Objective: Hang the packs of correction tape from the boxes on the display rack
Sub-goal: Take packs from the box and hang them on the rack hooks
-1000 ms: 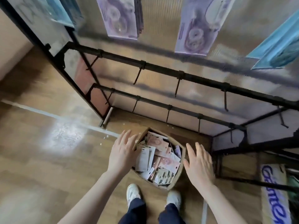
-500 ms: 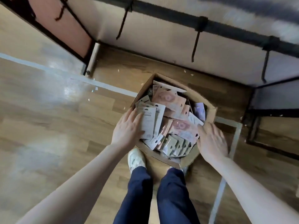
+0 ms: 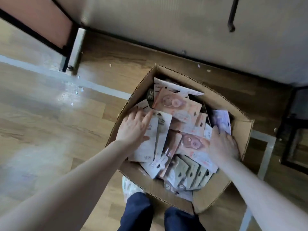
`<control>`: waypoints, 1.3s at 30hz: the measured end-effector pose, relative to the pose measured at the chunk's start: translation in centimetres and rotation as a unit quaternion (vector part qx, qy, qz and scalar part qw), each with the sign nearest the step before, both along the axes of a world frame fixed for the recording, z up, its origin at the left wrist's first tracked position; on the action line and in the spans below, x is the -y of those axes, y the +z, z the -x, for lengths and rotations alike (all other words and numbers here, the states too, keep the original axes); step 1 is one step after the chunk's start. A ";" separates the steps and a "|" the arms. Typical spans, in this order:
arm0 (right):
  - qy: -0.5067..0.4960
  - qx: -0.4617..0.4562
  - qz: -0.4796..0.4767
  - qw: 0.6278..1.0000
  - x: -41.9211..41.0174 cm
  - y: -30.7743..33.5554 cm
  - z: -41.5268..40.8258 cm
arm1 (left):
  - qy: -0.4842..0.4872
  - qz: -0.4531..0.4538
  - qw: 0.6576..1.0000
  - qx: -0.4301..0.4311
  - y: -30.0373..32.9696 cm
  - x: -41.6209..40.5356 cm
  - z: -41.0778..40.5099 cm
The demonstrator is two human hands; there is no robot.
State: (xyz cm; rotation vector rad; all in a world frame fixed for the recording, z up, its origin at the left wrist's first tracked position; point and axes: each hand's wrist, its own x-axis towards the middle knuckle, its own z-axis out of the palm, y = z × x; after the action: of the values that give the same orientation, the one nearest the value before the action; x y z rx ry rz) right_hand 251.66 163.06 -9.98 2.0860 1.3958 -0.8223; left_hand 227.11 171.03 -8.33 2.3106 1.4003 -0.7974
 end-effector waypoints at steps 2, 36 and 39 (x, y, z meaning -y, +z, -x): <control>-0.021 0.001 0.022 1.000 -0.3 -0.1 -0.1 | -0.015 -0.025 1.000 0.001 -0.2 -0.5 -0.3; -0.395 -0.178 -0.164 0.886 2.5 7.1 0.1 | -0.011 0.089 0.975 0.205 6.9 0.5 3.3; -0.426 -0.196 -0.142 0.872 2.3 6.7 0.3 | 0.027 0.143 0.966 0.215 7.1 0.0 3.3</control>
State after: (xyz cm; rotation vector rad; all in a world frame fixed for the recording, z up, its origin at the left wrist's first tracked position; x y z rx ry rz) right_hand 251.37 160.73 -3.24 2.9376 0.7211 -1.5214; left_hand 223.81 171.04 -1.19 2.0514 1.0732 -0.4118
